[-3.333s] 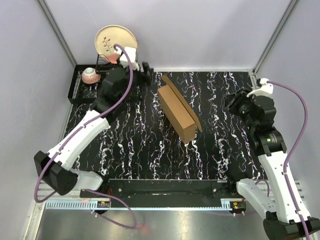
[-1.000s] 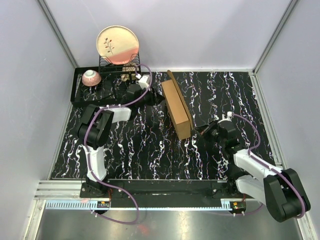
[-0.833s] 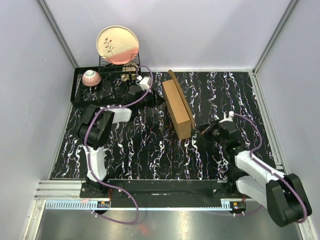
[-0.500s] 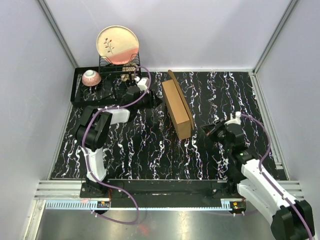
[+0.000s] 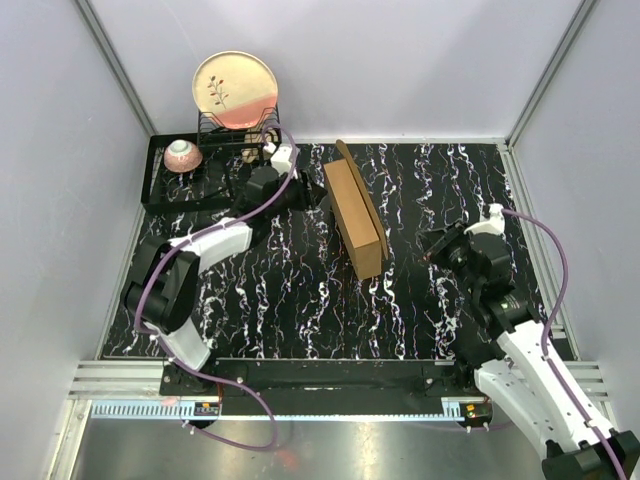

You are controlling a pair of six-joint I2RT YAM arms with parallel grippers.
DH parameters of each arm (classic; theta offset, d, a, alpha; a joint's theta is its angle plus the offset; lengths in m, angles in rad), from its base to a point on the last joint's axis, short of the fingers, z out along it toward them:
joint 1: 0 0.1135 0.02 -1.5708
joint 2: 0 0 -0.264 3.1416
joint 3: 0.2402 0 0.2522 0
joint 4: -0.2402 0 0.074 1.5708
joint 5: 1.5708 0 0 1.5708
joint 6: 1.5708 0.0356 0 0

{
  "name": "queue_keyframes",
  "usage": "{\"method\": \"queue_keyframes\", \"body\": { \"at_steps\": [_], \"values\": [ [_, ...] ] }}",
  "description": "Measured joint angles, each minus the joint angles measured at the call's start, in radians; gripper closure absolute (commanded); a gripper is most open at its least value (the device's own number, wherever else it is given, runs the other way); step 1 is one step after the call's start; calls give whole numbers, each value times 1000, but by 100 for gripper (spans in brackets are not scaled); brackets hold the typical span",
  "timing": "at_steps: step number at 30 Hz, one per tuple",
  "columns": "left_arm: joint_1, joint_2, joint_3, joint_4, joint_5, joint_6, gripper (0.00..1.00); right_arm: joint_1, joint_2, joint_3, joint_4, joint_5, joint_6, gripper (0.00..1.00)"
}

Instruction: Fold the paper box

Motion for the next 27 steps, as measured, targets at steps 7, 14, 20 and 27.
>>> {"method": "queue_keyframes", "body": {
  "at_steps": [7, 14, 20, 27],
  "values": [
    [-9, 3, 74, -143, -115, -2, 46, 0, -112, -56, -125, -10, -3, 82],
    [-8, 87, 179, -229, -283, -55, 47, 0, -180, -136, -173, -63, 14, 88],
    [-10, 207, 268, -275, -381, -116, 48, 0, -168, -213, -135, -141, 52, 88],
    [-23, 278, 341, -272, -417, -133, 47, 0, -152, -223, -85, -187, 59, 88]
  ]
}}
